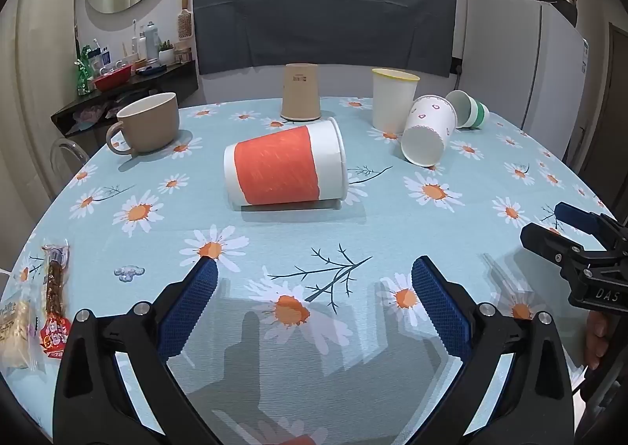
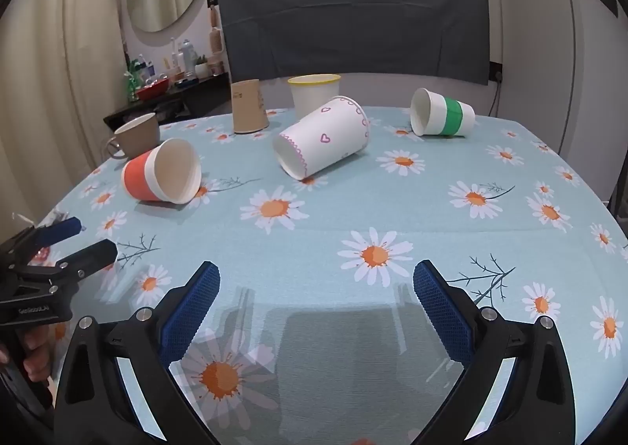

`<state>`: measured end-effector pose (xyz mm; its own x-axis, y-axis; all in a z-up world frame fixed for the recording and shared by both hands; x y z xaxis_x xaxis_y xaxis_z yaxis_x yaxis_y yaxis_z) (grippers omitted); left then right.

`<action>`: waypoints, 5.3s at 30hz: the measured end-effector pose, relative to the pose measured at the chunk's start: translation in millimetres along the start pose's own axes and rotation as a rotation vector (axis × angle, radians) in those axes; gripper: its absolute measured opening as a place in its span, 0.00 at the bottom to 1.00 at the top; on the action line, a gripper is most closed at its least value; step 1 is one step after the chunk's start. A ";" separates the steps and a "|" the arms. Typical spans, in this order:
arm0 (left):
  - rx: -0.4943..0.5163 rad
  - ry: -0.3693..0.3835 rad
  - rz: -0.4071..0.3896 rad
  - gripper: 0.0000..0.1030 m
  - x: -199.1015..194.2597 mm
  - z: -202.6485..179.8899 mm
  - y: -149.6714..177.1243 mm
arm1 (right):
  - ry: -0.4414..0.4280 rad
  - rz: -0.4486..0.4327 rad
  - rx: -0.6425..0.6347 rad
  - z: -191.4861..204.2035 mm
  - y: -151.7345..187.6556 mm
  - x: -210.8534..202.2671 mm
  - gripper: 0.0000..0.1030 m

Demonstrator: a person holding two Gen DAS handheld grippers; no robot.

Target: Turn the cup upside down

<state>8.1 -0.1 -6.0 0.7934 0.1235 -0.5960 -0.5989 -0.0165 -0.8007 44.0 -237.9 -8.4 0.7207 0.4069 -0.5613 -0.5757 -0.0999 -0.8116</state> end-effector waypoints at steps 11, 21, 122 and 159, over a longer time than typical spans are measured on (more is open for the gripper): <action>-0.004 0.002 -0.004 0.94 -0.5 1.4 -0.2 | -0.008 0.007 0.005 -0.5 -0.1 0.8 0.92; 0.001 -0.001 -0.005 0.94 -0.3 0.0 0.0 | -0.011 0.010 0.010 -0.2 -1.5 1.9 0.92; -0.059 -0.001 -0.057 0.94 -8.3 6.1 -1.5 | 0.426 0.084 0.173 -175.4 -176.2 157.8 0.91; -0.036 0.000 -0.042 0.94 -6.5 2.9 -1.0 | 0.269 0.144 0.005 -112.8 -73.5 62.6 0.04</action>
<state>3.2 2.0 -1.2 0.8179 0.1244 -0.5618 -0.5607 -0.0465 -0.8267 175.0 -307.5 -2.2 0.7073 0.1337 -0.6941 -0.6809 -0.1347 -0.7199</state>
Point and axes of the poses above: each gripper's, at about its wrist camera, not at the fingertips, and x roughly the way its jaws point, z to its left, y to its underside, the point moved 1 cm from there along x, roughly the way its jaws point, and after that the axes turned 7 degrees about -y, right-handed, at the moved point
